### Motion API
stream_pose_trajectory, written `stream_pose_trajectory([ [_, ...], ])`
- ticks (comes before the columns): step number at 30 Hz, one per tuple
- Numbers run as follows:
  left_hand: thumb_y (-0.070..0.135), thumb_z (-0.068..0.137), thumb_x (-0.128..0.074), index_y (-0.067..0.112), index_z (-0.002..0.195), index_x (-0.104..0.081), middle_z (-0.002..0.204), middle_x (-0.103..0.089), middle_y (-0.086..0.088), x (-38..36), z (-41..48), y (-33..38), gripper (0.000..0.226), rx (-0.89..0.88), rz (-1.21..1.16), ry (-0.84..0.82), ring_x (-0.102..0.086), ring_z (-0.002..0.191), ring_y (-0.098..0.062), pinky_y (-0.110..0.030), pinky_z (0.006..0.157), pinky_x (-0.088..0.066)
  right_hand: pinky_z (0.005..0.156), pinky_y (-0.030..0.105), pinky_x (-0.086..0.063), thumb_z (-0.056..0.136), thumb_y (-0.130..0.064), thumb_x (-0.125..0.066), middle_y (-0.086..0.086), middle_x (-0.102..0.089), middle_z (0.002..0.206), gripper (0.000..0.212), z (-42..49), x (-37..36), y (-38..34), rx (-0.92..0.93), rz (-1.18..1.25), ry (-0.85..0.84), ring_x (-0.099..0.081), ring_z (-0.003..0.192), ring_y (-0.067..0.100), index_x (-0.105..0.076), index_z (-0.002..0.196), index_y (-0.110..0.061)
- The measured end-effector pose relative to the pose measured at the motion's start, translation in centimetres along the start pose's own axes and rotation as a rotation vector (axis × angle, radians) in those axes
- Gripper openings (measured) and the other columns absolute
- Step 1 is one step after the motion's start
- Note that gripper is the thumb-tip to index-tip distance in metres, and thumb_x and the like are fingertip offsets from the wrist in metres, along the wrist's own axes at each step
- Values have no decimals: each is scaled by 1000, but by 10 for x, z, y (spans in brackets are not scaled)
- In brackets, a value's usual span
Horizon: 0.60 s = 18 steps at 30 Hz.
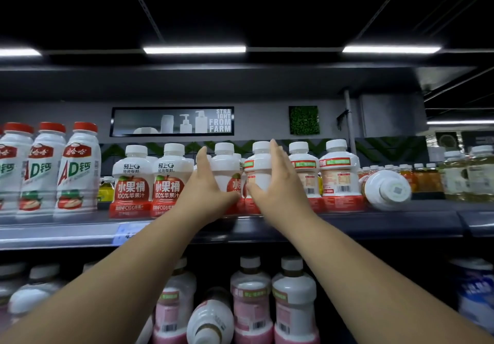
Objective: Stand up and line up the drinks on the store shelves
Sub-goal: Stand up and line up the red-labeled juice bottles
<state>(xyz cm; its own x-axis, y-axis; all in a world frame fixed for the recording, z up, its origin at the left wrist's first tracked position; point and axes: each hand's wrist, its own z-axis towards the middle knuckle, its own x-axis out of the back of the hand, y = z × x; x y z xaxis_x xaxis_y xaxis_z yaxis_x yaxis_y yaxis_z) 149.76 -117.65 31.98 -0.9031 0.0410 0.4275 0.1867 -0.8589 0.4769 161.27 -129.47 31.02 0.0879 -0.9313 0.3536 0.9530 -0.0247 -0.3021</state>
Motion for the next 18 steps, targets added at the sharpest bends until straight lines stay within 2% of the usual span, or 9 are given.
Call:
stream_pose_trajectory([
  [3,46,72,-82,31,154,9,151,-42,-10,-1,-2,1,124,21,17,-23,-50,127,-26,-36,102,-43,122,31,-11,95,-30,-62,6,-4,167,90,-11,-6,1,29,-85,-6,-3,154,20,-1,160,-23],
  [5,62,67,-80,28,153,10,145,-48,-13,-5,-3,3,130,34,110,-23,-52,127,-31,-43,104,-45,118,38,-28,92,-33,-64,9,-14,163,92,-15,-6,1,45,-181,22,-19,149,27,-2,159,-23],
  [7,67,66,-78,26,153,9,138,-55,-13,-8,-2,5,129,43,158,-11,-54,123,-33,-45,100,-47,101,40,-45,88,-46,-66,11,-27,148,99,-17,-3,-1,-2,-274,58,-41,130,29,1,158,-26],
  [8,66,66,-78,26,152,7,136,-57,-12,-9,-1,6,127,50,157,-8,-55,121,-33,-45,98,-48,95,40,-46,87,-54,-64,11,-29,142,102,-16,0,-2,-45,-319,52,-47,122,30,4,157,-26],
  [10,66,66,-79,26,152,2,134,-57,-12,-8,0,8,125,63,148,-11,-56,119,-33,-44,97,-48,91,40,-46,86,-65,-59,13,-33,140,107,-15,6,-2,-118,-363,-6,-51,117,33,10,157,-23],
  [18,58,67,-83,31,153,-1,137,-55,-8,-15,-1,21,122,55,104,-61,-57,116,-28,-38,96,-47,100,42,-44,80,-68,-65,9,-37,150,115,-12,31,23,-204,-274,-61,-46,131,32,10,157,-28],
])
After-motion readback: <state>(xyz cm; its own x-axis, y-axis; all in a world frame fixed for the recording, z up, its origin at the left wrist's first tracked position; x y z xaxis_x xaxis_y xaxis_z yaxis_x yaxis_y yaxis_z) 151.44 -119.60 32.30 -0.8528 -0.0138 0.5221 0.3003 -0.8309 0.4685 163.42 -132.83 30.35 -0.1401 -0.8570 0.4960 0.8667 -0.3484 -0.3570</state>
